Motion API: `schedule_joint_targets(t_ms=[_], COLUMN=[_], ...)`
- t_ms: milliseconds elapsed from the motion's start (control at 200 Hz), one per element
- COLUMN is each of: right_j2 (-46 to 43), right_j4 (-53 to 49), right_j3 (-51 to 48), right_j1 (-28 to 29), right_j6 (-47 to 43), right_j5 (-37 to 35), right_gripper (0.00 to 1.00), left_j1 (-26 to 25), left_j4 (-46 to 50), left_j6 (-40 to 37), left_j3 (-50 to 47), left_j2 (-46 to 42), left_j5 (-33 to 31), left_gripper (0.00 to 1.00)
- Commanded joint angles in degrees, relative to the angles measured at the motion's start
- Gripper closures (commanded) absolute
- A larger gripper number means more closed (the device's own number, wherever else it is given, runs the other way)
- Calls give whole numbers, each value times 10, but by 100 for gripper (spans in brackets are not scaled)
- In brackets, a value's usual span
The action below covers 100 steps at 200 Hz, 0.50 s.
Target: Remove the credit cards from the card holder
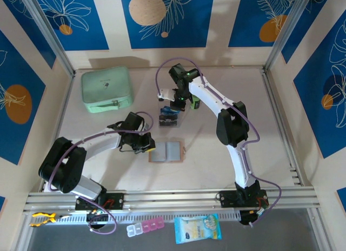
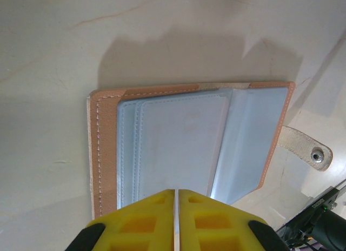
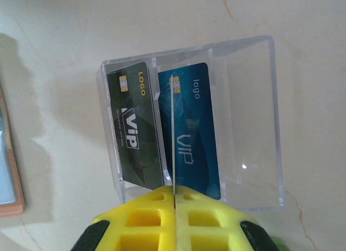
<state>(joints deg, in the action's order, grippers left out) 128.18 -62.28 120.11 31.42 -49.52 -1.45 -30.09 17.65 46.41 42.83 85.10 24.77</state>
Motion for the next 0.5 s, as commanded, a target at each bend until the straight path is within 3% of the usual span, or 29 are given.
schedule_joint_targets(t_ms=[0,165,495], right_j2=[19,12,-71], right_j4=[-14,11,76], right_j3=[-1,14,-68], right_j1=[-2,-7,0], right_j6=[0,28,139], right_j5=[5,-14,5], right_gripper=[98,78,78], left_j1=[6,7,6], left_j4=[17,18,15], left_j6=[-1,-1,-2], left_j3=[7,11,1], left_j2=[-14,-16,-30], left_j5=[-6,-7,-9], left_gripper=[90,90,89])
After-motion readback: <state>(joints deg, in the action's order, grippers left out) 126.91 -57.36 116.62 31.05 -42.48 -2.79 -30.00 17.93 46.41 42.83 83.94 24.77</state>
